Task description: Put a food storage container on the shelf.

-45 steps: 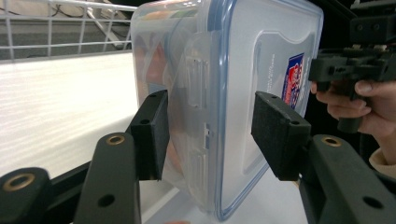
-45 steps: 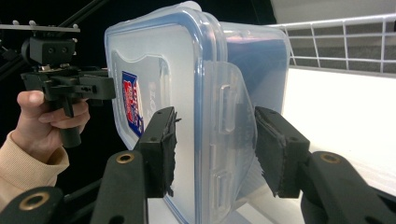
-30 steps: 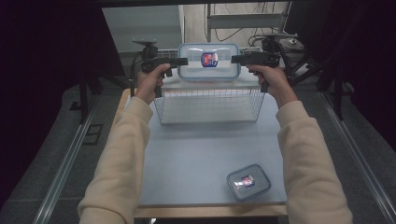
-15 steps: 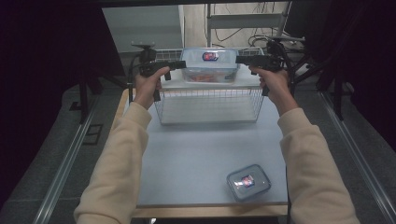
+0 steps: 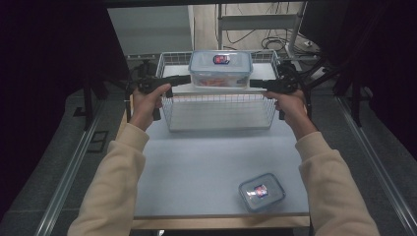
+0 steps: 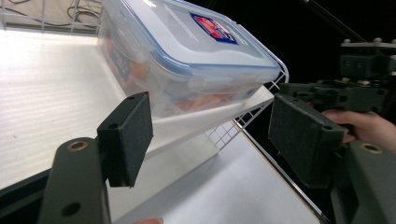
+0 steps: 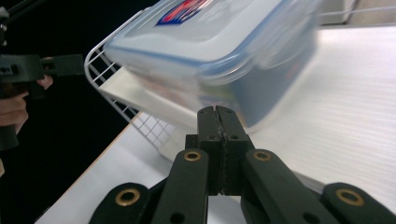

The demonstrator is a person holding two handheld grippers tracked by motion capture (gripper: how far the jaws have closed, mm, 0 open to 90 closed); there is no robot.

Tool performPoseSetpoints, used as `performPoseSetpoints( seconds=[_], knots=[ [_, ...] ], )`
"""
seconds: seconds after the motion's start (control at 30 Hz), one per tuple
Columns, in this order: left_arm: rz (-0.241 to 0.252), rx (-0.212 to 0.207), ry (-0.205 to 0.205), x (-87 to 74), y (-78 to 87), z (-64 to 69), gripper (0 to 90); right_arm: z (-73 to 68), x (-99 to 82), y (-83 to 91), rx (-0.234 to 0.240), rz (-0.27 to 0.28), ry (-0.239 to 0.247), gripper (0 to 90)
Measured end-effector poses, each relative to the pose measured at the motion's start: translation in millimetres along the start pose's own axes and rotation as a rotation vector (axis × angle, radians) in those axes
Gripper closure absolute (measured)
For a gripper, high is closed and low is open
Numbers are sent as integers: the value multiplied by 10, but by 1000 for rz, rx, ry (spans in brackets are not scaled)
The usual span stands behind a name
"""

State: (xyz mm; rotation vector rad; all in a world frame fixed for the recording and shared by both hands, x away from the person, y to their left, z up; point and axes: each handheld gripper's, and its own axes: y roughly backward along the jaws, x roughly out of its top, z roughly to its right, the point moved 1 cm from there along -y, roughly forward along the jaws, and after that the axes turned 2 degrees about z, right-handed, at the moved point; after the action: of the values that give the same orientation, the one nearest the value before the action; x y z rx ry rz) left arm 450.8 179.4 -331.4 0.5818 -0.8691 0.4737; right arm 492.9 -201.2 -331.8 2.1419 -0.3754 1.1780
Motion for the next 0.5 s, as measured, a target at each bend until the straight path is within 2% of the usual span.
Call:
performPoseSetpoints(
  seconds=[0.1, 0.17, 0.27, 0.43, 0.5],
  knots=[
    [-5, -5, 2, -29, 6, -1, 301, -40, -38, -130, 28, -11, 17, 894],
    [-9, -6, 3, -53, -1, -10, 301, -60, -46, -205, 29, -19, 34, 894],
    [-11, -4, 4, -66, -10, -14, 302, -63, -46, -268, 17, -26, 40, 894],
    [-23, -8, 5, -100, -21, -42, 301, 0, -10, -340, -33, -4, 31, 894],
    [-21, -7, 4, -108, -21, -49, 301, 10, -9, -347, -29, -2, 22, 894]
  ],
)
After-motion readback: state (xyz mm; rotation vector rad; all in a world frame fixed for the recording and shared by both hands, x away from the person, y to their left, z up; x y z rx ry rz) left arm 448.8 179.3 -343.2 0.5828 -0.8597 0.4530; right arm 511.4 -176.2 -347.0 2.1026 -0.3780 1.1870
